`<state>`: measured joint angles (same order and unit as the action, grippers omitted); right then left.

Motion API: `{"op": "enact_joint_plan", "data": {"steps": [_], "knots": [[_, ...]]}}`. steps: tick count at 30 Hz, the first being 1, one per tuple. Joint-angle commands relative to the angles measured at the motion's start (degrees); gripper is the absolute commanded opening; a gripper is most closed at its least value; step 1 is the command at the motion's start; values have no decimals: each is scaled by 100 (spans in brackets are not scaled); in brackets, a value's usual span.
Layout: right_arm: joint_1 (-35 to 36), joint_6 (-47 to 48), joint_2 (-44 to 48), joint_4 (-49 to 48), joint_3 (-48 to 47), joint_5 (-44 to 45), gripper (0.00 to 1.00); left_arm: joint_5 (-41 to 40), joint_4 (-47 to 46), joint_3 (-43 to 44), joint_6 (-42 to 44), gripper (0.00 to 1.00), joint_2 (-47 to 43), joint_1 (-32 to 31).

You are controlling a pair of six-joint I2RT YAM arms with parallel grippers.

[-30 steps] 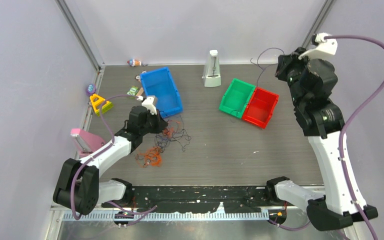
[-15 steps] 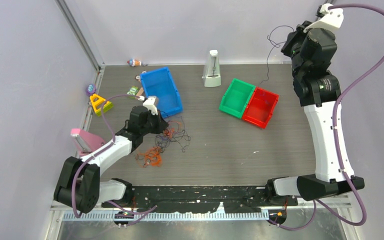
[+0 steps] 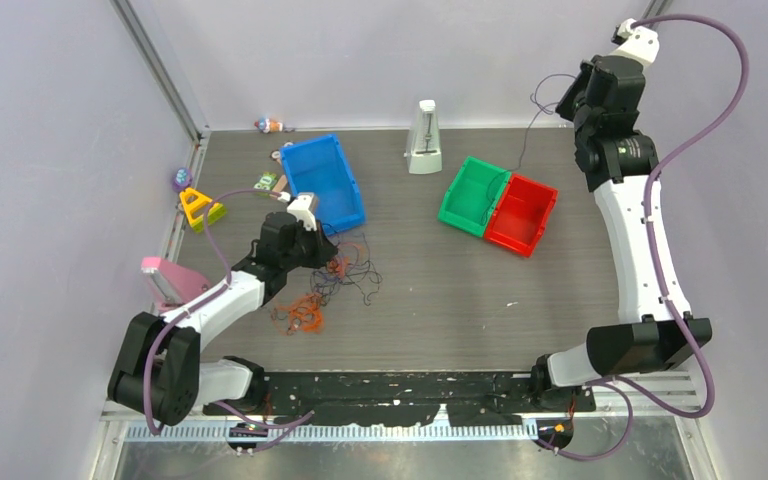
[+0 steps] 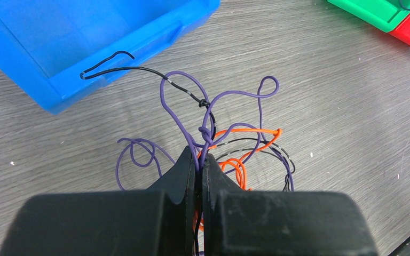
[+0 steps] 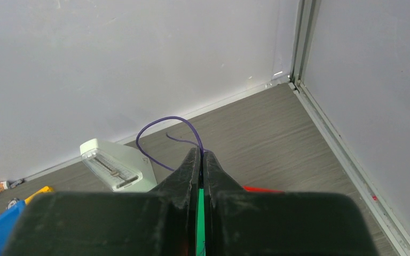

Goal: Untangle the cables
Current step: Place the cable in the bin.

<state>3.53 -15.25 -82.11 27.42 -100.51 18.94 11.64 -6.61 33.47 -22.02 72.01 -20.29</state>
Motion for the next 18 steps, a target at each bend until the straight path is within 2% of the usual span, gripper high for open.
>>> {"op": "enact_joint_plan", "data": {"steps": [1, 6, 12, 18], "knots": [[-50, -88, 71, -294, 36, -146, 5, 38, -209, 102, 103, 0, -5, -27], [-169, -147, 56, -332, 56, -241, 5, 18, -209, 98, 112, 0, -13, -27], [-204, -116, -229, 78, -1226, -328, 5, 31, -203, 115, 118, 0, -2, -45], [-241, -61, -356, 280, -1740, -311, 5, 9, -191, 104, 128, 0, -32, -51]]}}
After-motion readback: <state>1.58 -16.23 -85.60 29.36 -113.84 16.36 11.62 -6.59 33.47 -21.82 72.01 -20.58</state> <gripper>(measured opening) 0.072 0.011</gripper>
